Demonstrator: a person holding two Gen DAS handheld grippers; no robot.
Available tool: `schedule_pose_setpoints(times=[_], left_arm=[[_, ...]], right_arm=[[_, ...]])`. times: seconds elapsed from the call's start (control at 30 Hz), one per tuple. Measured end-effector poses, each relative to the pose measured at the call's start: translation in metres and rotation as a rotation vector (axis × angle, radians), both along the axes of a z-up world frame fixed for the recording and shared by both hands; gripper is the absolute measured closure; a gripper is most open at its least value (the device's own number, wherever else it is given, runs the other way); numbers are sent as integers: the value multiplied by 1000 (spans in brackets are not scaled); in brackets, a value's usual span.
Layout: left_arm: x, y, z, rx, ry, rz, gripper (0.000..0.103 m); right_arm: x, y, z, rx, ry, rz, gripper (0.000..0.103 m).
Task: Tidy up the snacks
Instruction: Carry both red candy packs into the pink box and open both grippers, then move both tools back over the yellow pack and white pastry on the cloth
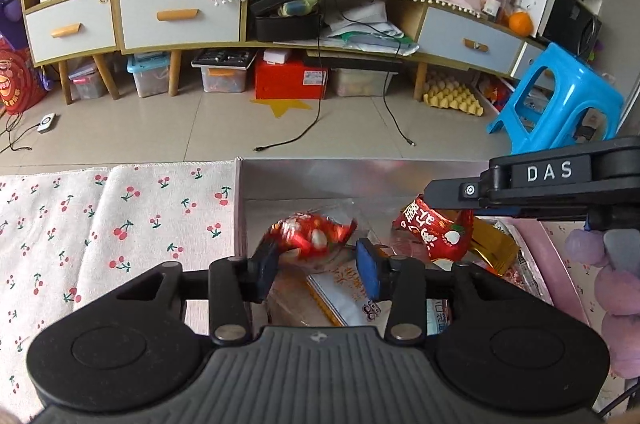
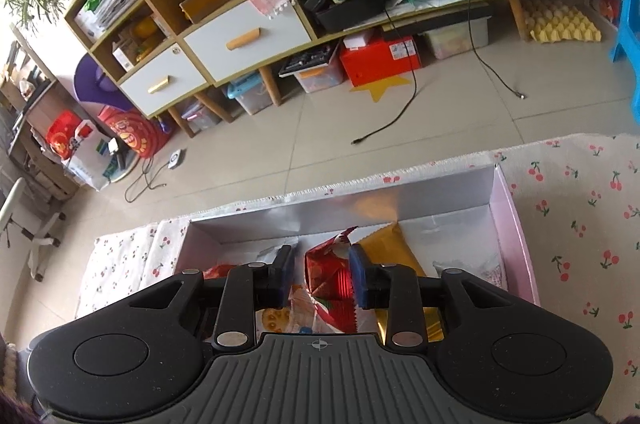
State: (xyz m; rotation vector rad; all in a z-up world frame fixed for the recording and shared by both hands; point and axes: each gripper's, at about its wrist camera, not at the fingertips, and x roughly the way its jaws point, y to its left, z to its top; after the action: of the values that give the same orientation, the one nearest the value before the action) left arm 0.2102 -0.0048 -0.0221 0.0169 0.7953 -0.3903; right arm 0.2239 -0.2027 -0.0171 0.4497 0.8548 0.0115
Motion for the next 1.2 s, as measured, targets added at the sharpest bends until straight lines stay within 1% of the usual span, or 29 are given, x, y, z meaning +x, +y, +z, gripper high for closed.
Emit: schedule_pose_setpoints(times=[0.03,0.1,0.17,0.27,0.3,0.43,0.47,0.5,0.53,0.6,0.63,0.67,0.7,0.83,1.1,1.2], left_arm=[[-1,0,1,-3,2,-3,60],[-3,0,2,-2,0,2,51],[-4,1,5,-7,-3,12,43],[-8,4,7,-30,12,27,36],[-9,4,8,-34,16,31,35],[-20,4,14,-42,16,34,24],[-23,4,16,-44,18,35,18],[-27,4,17,-48,21,36,15],[-30,4,19,-53,23,35,11],[-36,6,21,-58,25,32,9],[-39,6,23,-60,29,34,6],[-43,7,23,-63,33,38,3],[-47,8,24,-70,39,44,1],[-60,12,24,-83,66,58,0],[-87,17,25,-18,106,97,0],[-97,20,24,3,134,130,0]], right_arm=[[-1,-1,2,-4,-2,-2,69],[-4,-2,8,-4,-12,-8,61],[-7,-5,11,5,-13,-13,57],[-14,-6,16,9,-10,-15,54],[-17,-6,18,3,-10,-14,53],[-30,-7,26,-4,-11,-17,45],[-33,-8,28,-4,-9,-17,41],[-38,-8,30,-4,-6,-17,36],[-41,-8,32,-3,-6,-18,35],[-50,-7,37,5,-9,-15,30],[-55,-7,40,8,-8,-10,30],[-59,-7,42,9,-7,-8,26],[-64,-6,45,6,-6,-5,22],[-85,-3,55,-26,-8,11,18],[-132,0,66,-103,-15,18,13],[-148,4,66,-142,5,19,12]])
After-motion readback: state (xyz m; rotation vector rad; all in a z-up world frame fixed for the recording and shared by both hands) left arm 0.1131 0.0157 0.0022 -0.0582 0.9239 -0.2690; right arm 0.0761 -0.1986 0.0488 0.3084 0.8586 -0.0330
